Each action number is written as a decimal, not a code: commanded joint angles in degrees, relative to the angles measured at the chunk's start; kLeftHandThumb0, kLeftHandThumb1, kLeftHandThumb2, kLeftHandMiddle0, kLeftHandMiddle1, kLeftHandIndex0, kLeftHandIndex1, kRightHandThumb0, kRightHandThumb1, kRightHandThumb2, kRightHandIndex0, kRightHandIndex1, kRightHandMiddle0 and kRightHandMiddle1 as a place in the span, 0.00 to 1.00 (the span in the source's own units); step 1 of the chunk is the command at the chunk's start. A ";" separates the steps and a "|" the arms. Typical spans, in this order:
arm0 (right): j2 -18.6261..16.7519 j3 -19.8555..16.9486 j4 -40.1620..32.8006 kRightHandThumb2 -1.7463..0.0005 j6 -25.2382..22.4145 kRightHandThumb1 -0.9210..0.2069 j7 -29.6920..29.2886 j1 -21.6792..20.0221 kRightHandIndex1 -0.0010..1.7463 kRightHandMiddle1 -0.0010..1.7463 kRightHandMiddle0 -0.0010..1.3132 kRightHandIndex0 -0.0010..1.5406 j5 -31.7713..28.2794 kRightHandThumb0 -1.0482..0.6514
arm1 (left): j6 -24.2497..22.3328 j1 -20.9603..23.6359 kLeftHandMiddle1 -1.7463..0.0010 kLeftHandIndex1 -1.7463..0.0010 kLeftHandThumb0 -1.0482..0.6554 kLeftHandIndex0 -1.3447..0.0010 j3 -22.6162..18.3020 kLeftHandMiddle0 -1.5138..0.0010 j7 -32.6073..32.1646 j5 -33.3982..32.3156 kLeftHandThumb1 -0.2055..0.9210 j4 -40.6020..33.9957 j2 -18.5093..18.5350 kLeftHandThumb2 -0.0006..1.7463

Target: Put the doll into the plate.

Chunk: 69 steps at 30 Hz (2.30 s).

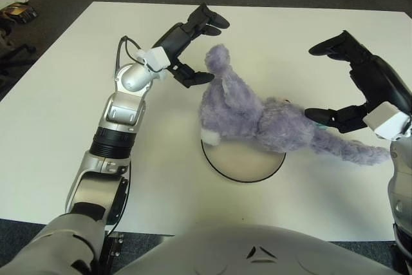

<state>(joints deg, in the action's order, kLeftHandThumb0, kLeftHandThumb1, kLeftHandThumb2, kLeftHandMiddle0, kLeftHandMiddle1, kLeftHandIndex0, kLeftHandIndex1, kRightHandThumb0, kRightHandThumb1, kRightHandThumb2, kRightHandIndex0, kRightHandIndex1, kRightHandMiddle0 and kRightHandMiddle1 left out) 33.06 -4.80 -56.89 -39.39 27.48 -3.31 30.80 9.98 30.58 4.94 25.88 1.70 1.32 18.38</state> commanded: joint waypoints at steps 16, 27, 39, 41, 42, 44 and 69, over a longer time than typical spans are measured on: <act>-7.54 -5.19 3.97 0.39 0.67 0.65 -7.24 -1.15 0.55 0.77 0.04 0.10 -1.60 0.28 | -11.99 2.78 0.50 0.31 0.24 1.00 -4.33 0.95 -2.92 -2.56 0.49 -0.18 0.20 0.55; -9.83 -8.85 13.06 0.40 13.40 0.62 -14.45 -0.01 0.60 0.77 0.08 0.18 -6.09 0.28 | -9.86 4.95 0.46 0.30 0.28 1.00 -6.74 0.91 -6.73 -4.37 0.51 5.72 -3.12 0.56; -12.68 -11.12 18.61 0.31 15.73 0.65 -16.28 -2.70 0.74 0.81 0.06 0.22 -13.65 0.41 | -13.58 3.28 0.31 0.18 0.37 0.97 -7.02 0.82 -15.46 -3.29 0.54 5.77 -9.35 0.63; -13.43 -11.82 19.06 0.30 15.85 0.65 -16.64 -2.67 0.77 0.82 0.07 0.22 -15.27 0.44 | -12.90 3.88 0.29 0.17 0.38 0.95 -7.26 0.80 -16.38 -3.70 0.53 7.59 -10.57 0.64; -13.68 -12.08 19.23 0.29 15.96 0.66 -16.83 -2.62 0.79 0.82 0.07 0.22 -15.88 0.46 | -12.66 4.09 0.28 0.16 0.39 0.94 -7.40 0.79 -16.63 -3.90 0.53 8.21 -10.94 0.64; -14.68 -13.16 20.18 0.28 17.21 0.66 -18.21 -2.32 0.81 0.83 0.08 0.22 -17.08 0.47 | -11.31 4.53 0.26 0.13 0.40 0.89 -8.11 0.77 -17.45 -4.49 0.60 10.33 -11.86 0.60; -22.83 -17.18 23.17 0.31 15.20 0.48 -28.18 -0.70 0.95 0.95 0.29 0.40 -20.89 0.63 | 3.76 7.16 0.00 0.00 0.61 0.64 -8.51 0.66 -24.98 0.13 0.46 27.88 -12.79 0.76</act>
<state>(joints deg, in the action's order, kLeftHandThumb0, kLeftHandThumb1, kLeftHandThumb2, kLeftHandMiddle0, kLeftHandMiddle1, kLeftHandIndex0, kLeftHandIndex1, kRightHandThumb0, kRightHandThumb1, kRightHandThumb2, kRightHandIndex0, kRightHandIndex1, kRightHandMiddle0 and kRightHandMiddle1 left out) 11.37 -21.13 -33.79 -24.11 0.38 -4.54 11.47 13.28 37.15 -3.64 2.45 1.05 28.83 5.71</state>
